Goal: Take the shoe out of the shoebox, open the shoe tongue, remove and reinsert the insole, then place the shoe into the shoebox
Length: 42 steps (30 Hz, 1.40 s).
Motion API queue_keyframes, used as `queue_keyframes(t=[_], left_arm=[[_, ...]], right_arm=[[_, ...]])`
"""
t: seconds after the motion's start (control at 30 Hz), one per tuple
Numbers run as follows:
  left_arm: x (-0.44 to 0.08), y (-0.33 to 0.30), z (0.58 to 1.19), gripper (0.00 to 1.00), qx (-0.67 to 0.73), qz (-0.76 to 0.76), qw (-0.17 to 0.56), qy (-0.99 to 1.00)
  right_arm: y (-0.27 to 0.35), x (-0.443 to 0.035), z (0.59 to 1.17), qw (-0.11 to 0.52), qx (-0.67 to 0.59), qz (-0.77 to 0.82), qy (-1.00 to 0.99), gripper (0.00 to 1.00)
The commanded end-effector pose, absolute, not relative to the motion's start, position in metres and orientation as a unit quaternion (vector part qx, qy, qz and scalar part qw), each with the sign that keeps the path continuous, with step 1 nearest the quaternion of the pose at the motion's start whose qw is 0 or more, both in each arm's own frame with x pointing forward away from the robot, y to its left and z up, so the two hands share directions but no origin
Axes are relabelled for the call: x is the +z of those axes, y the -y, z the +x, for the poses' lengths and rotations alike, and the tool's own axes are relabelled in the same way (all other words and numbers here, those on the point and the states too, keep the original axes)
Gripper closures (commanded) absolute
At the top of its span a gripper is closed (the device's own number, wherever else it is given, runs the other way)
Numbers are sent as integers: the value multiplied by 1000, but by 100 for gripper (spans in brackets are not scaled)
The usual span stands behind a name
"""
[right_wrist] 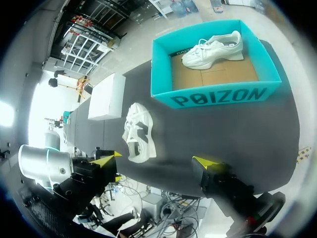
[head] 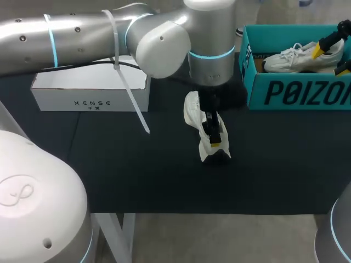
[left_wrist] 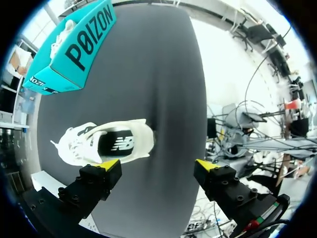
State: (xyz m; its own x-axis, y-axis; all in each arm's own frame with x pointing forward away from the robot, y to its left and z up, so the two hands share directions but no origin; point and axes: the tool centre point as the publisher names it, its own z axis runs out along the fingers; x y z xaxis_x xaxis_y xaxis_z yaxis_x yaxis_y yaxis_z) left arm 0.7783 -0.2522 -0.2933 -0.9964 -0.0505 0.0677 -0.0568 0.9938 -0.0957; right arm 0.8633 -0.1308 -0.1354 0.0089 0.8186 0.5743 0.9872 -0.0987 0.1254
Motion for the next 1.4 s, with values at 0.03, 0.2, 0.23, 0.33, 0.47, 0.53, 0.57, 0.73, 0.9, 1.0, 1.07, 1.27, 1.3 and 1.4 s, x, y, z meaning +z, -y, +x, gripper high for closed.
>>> queue_keyframes(t=[0.03, 0.2, 0.23, 0.33, 0.47, 0.53, 0.57, 0.73, 0.9, 1.0, 1.07, 1.27, 1.3, 1.4], left_arm=[[-307, 259, 782, 0, 49, 21, 28, 998], [-316, 266, 785, 0, 46, 17, 23, 999], [-316, 267, 786, 0, 47, 18, 23, 998], [-320, 270, 785, 0, 54, 19, 19, 998], [-332, 274, 788, 0, 50, 32, 16, 998], [-338, 276, 790, 0, 53, 32, 14, 998], [-341, 277, 791, 0, 54, 27, 16, 998], [-351, 278, 792, 0, 57, 13, 20, 998], [-367, 281, 788, 0, 52, 0, 21, 998], [-375, 282, 791, 0, 49, 3, 19, 999], [-379, 284, 793, 0, 46, 9, 17, 999], [-389, 289, 792, 0, 40, 10, 3, 999], [-391, 290, 792, 0, 41, 9, 2, 999], [-398, 290, 792, 0, 38, 8, -2, 999]], right_arm=[[131, -136, 864, 159, -264, -692, 652, 0], [131, -136, 864, 159, -264, -692, 652, 0], [131, -136, 864, 159, -264, -692, 652, 0], [131, -136, 864, 159, -264, -692, 652, 0], [131, -136, 864, 159, -264, -692, 652, 0], [131, -136, 864, 159, -264, -692, 652, 0], [131, -136, 864, 159, -264, -692, 652, 0], [131, -136, 864, 159, -264, -692, 652, 0], [131, -136, 864, 159, -264, -692, 652, 0], [131, -136, 864, 159, -264, -692, 652, 0], [131, -136, 864, 159, -264, -692, 652, 0], [131, -136, 864, 159, -264, -692, 652, 0], [131, -136, 864, 159, -264, -692, 652, 0], [131, -136, 864, 159, -264, -692, 652, 0]])
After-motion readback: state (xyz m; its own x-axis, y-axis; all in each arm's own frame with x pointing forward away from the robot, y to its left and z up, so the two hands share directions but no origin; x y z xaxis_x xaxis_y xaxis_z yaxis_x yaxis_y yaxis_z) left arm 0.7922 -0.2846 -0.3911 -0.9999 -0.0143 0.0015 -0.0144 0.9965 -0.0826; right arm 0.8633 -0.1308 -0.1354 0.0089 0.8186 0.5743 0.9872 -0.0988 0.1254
